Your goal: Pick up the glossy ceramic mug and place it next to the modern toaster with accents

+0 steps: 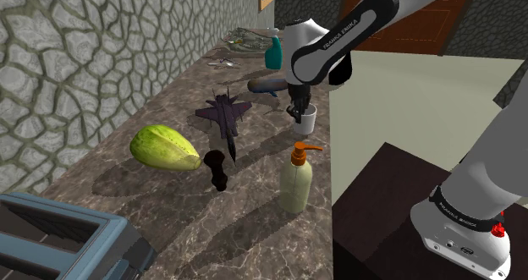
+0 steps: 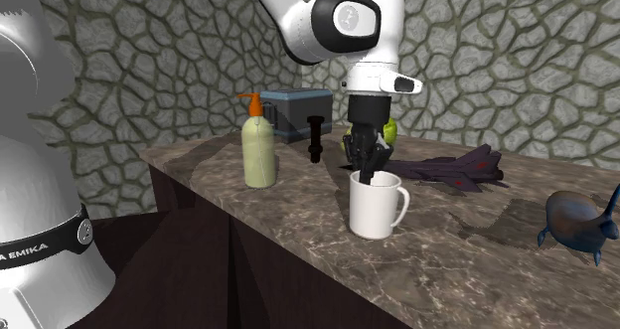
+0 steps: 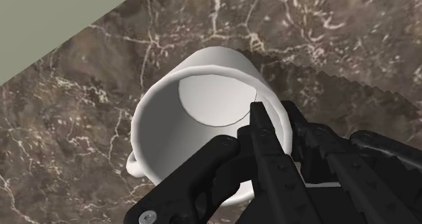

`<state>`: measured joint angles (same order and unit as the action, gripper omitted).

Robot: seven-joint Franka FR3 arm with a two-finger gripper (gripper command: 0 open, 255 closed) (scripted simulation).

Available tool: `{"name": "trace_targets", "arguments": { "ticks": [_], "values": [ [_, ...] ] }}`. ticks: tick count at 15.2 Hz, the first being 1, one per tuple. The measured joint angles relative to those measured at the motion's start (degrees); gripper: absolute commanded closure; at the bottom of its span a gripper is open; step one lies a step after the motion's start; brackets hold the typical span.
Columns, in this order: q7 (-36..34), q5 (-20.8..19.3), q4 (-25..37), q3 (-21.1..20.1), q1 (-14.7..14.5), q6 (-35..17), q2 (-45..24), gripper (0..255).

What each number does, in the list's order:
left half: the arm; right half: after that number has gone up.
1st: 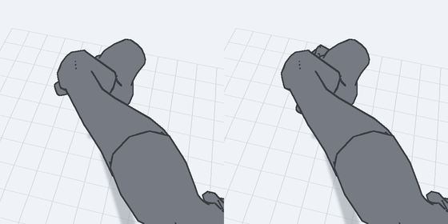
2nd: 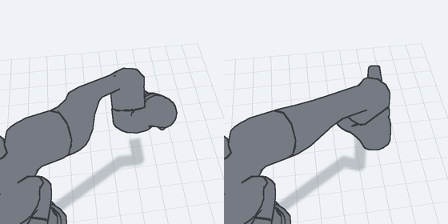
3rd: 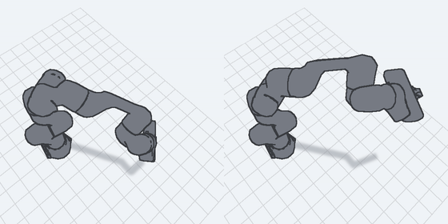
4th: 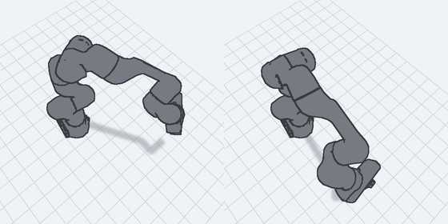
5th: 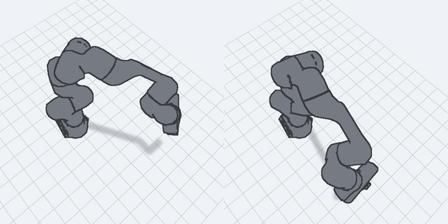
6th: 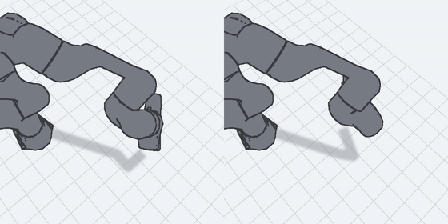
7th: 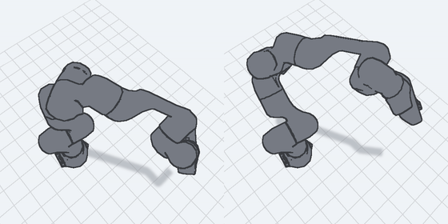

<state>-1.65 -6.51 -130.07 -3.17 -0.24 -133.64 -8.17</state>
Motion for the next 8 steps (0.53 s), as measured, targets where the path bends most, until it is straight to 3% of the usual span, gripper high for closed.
{"name": "trace_targets", "arguments": {
  "ticks": [8],
  "values": [
    [0.8,0.8,1.6,-0.2,0.0,5.7,4.1,255]
  ]
}}
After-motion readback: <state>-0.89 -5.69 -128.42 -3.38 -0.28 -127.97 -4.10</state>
